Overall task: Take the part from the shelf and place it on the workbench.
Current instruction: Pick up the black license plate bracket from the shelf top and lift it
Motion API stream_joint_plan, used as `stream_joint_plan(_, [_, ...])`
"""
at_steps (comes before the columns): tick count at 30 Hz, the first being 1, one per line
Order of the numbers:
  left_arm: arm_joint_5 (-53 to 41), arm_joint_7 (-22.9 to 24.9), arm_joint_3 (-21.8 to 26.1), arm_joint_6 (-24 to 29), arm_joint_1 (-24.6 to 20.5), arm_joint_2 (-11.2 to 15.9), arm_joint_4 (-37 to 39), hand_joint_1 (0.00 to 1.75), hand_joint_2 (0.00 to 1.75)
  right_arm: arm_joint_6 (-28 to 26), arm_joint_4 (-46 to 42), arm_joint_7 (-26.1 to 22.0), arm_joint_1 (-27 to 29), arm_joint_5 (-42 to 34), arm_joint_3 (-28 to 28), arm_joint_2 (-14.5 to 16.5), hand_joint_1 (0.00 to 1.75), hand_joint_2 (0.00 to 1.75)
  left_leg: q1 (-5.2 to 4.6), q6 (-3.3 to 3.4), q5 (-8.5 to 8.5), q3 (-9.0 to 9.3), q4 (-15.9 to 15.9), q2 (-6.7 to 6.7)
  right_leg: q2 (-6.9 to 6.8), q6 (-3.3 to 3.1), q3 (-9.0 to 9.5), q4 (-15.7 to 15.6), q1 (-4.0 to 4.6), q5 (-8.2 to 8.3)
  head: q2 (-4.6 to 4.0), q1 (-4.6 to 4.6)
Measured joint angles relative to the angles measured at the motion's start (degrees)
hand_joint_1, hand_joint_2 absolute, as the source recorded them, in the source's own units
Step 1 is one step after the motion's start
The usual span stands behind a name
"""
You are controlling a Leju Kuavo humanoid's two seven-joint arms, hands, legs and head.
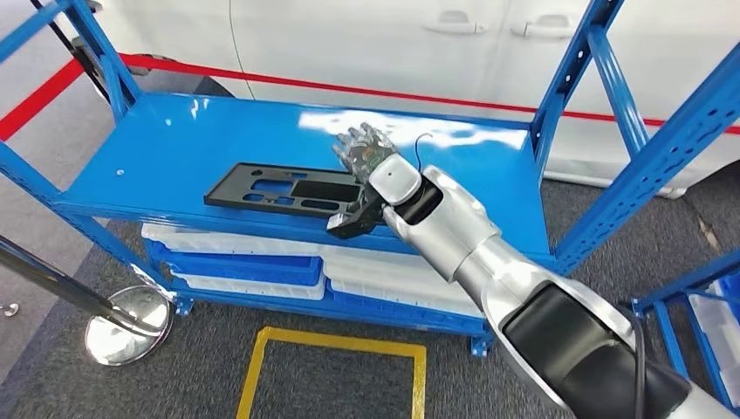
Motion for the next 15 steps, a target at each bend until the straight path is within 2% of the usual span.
stream_joint_plan(2, [0.22,0.14,0.02,-0.04,-0.03,0.03,0.03,0.0,0.0,0.11,-0.07,-0.1,-0.12,0.0,0.01,0.02,0.0,0.0,0.05,0.65,0.02,0.29,-0.28,0.02,0.25,-0.24,0.05,0.01,0.04,-0.15,-0.01,0.0])
stream_joint_plan(7, [0.55,0.12,0.09,-0.1,-0.2,0.26,0.05,0.0,0.0,0.63,-0.41,-0.31,-0.18,0.0,0.04,0.07,0.0,0.0,0.07,0.67,-0.01,0.92,-1.22,0.04,0.42,-0.91,0.15,0.02,0.18,-0.58,-0.01,-0.01])
stream_joint_plan(9, [0.72,0.11,0.2,0.16,-0.2,0.25,0.12,0.0,0.0,1.1,-0.89,-0.75,-0.18,0.0,0.06,0.07,0.0,0.0,0.09,0.35,0.01,0.93,-1.38,0.04,0.4,-0.94,0.15,0.03,0.23,-0.6,-0.01,0.0])
stream_joint_plan(13, [1.56,0.74,0.83,2.18,-0.29,-0.09,0.1,0.0,0.0,1.96,-1.99,-2.19,-0.19,0.0,0.21,0.07,0.0,0.0,0.17,-1.2,0.03,0.92,-1.46,0.04,0.38,-0.95,0.17,0.13,0.26,-0.59,0.0,-0.01])
stream_joint_plan(15, [1.7,1.13,1.18,2.54,-0.3,-0.45,-0.07,0.0,0.0,2.39,-2.32,-2.97,-0.2,-0.13,0.26,0.07,0.0,0.0,0.17,-1.44,0.03,0.92,-1.39,0.04,0.35,-0.95,0.23,0.14,0.25,-0.58,-0.01,0.0])
